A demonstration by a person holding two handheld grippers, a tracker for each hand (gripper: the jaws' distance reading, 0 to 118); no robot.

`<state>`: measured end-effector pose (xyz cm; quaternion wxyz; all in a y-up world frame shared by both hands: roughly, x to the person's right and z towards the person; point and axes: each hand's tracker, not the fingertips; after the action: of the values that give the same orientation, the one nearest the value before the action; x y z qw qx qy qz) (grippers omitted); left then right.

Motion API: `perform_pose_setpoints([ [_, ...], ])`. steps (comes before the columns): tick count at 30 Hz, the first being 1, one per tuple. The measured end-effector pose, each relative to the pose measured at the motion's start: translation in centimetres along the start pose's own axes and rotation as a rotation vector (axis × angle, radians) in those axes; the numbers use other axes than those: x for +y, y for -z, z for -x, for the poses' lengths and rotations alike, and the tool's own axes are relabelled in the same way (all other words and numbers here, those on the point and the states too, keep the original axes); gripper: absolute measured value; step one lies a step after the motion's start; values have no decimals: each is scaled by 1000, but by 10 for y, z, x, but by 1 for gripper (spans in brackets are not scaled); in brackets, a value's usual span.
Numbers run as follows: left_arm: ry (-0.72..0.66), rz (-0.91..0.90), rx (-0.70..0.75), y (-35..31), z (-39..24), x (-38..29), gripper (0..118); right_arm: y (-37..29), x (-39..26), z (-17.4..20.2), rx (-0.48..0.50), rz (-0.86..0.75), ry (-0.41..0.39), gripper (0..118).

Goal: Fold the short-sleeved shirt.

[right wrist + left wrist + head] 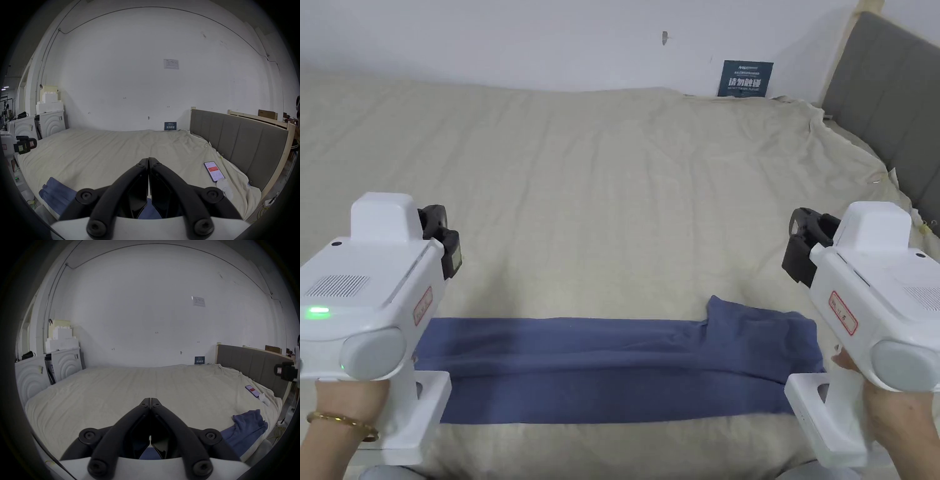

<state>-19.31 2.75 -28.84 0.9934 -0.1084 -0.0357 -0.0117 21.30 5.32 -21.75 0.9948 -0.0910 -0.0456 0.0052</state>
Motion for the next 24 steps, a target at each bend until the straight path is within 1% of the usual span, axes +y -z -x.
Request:
perform_pose_setpoints([
  [3, -6, 2, 3, -2, -2, -3, 0, -2, -2, 4, 6, 7, 7, 0],
  [8, -62, 20, -30, 0, 5, -2, 0, 3, 0, 4, 17, 18, 8, 0],
  [9, -110, 39, -76, -1, 12, 2, 0, 3, 0, 5, 20, 22, 8, 0],
  [11, -276, 111, -234, 7, 35, 7, 0, 3, 1, 6, 22, 25, 1, 0],
  [12, -360, 134, -271, 12, 47, 8, 0, 3, 2, 8, 22, 28, -4, 0],
  [14, -427, 216, -275, 21, 69, 13, 4, 3, 2, 10, 27, 34, -10, 0],
  [16, -462, 324, -341, 37, 97, 10, 7, 4, 2, 12, 27, 45, -15, 0],
  [17, -476, 395, -377, 44, 107, 7, 15, 5, 1, 13, 30, 49, -14, 0],
  [18, -475, 460, -396, 49, 115, 5, 29, 6, 0, 14, 32, 55, -12, 0],
  [19, -458, 517, -422, 54, 123, -1, 58, 7, -1, 16, 30, 62, -14, 0],
  [20, -433, 561, -438, 58, 128, -6, 81, 10, -3, 14, 27, 67, -17, 0],
  [21, -398, 613, -442, 62, 133, -13, 101, 11, -4, 15, 26, 71, -19, 0],
  [22, -380, 664, -457, 64, 138, -20, 118, 13, -5, 16, 23, 80, -22, 0],
  [23, -377, 692, -471, 66, 142, -25, 118, 14, -6, 17, 22, 87, -23, 0],
  [24, -403, 724, -468, 68, 150, -34, 118, 17, -9, 15, 22, 95, -23, 0],
])
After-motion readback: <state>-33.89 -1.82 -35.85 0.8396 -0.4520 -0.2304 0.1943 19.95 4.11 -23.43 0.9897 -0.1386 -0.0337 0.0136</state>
